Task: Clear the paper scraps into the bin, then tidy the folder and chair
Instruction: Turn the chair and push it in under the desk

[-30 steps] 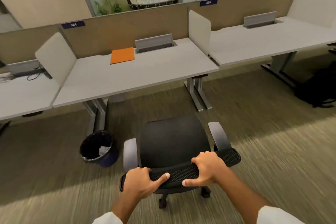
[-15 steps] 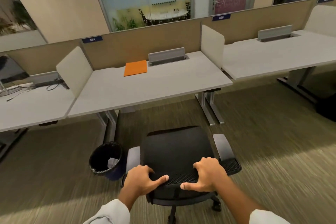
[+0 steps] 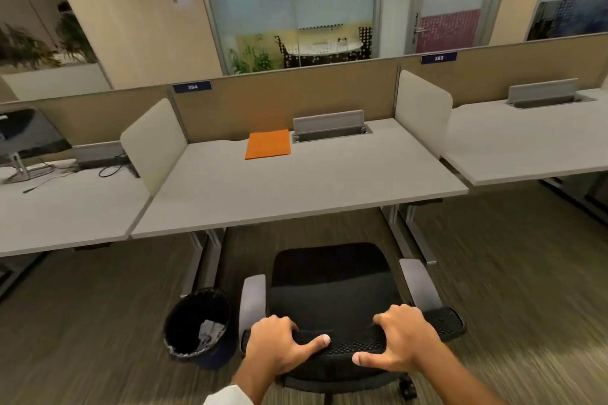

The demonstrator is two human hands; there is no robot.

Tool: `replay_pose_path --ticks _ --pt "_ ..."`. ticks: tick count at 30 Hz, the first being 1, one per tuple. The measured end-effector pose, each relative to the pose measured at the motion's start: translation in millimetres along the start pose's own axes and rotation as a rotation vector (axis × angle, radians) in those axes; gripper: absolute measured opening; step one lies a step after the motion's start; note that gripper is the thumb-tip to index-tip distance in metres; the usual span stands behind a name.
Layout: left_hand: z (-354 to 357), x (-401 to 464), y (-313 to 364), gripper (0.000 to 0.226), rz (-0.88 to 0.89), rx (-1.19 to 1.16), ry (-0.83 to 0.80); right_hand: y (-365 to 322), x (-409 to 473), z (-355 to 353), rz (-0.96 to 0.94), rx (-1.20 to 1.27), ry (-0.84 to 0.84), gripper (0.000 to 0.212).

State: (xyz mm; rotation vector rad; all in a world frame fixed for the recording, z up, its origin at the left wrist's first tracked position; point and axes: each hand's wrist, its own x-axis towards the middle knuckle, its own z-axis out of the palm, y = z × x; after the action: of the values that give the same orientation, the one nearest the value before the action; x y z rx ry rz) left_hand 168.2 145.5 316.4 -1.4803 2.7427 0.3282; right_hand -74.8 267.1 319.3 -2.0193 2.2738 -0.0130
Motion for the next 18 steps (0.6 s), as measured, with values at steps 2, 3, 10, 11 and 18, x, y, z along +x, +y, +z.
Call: replay_pose_path --ticks 2,3,10,11,18 --pt "-3 20 -10 0.110 -0.005 -0.004 0.011 -1 21 -5 -0.005 -0.006 -0.004 0.103" --pt "-3 29 -16 0.110 -0.009 -0.007 0.014 -3 32 -5 -0.009 -0.017 -0.005 0.103" --pt "-17 85 -40 0.113 0.016 -0.020 -0.010 -1 96 -1 0.000 -0.025 0.044 0.103" --pt "-21 96 -44 0.113 0.013 -0.025 -0.014 0 108 -3 0.001 -0.022 0.048 0.103" --pt "-35 166 -66 0.106 0.023 -0.018 -0.036 9 180 -12 0.001 0.003 0.049 0.105"
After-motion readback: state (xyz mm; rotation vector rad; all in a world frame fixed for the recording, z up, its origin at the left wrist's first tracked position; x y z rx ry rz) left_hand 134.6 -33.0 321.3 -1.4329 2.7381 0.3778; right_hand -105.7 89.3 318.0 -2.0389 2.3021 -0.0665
